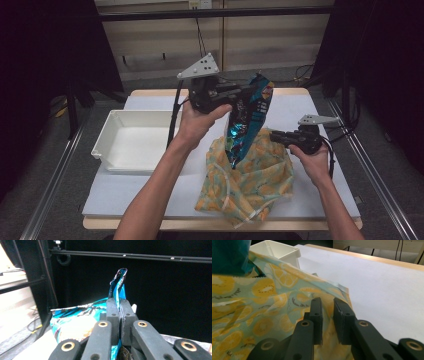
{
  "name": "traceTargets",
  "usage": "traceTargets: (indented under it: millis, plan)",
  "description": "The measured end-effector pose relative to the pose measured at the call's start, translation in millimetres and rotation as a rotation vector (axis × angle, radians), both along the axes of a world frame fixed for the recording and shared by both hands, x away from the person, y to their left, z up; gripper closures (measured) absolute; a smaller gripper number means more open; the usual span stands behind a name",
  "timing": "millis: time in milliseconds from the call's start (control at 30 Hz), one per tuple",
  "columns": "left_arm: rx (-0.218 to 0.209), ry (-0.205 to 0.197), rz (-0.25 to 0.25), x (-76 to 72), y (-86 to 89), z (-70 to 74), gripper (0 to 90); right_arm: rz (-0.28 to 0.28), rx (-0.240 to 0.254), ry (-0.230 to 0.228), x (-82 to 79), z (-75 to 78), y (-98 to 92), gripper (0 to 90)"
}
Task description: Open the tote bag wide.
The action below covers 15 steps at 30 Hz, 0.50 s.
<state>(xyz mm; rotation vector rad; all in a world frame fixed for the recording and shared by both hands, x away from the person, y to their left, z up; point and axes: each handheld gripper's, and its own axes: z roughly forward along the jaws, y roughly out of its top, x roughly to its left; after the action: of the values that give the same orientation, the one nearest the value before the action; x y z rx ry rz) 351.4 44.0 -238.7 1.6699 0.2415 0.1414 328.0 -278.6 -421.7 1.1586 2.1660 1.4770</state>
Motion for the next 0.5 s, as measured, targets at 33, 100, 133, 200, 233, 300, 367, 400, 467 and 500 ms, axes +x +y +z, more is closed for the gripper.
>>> traceTargets:
  millis: [33, 100, 133, 200, 233, 300, 367, 400, 467, 500]
  plan:
    - [-0.006, -0.002, 0.003, 1.1, 4.2, 0.8, 88.6, -0.008, 0.002, 0.001, -1.8, 0.1, -1.7, 75.1]
    - [-0.030, 0.006, 0.008, 2.8, 11.5, 2.5, 88.6, -0.013, -0.005, -0.001, -5.0, 0.2, -3.7, 73.9]
    - [-0.057, 0.027, 0.001, 4.0, 14.5, 3.9, 88.6, -0.011, -0.008, 0.000, -6.7, 0.2, -4.4, 73.8]
    - [-0.053, 0.010, 0.020, 3.1, 19.6, 9.4, 88.6, -0.009, -0.012, -0.008, -9.9, 0.4, -4.9, 73.2]
    - [-0.050, 0.002, 0.020, 2.9, 21.6, 11.5, 88.6, -0.012, -0.006, -0.009, -11.6, 0.6, -5.0, 71.8]
    - [-0.040, -0.002, 0.030, 3.6, 26.0, 13.8, 88.6, -0.012, -0.006, -0.014, -15.9, 1.0, -4.1, 69.4]
    - [-0.030, -0.003, 0.042, 5.2, 30.1, 13.4, 88.6, 0.000, -0.006, -0.016, -20.7, 1.5, -3.0, 66.2]
    - [-0.035, 0.006, 0.046, 6.1, 32.1, 12.8, 88.6, 0.007, -0.010, -0.021, -23.0, 1.8, -2.5, 65.0]
    - [-0.036, 0.006, 0.064, 5.6, 36.1, 12.7, 88.6, 0.001, -0.018, -0.030, -28.3, 3.1, -1.8, 61.4]
    - [-0.030, -0.001, 0.063, 5.1, 38.4, 13.1, 88.6, 0.006, -0.020, -0.037, -30.2, 3.9, -2.3, 59.9]
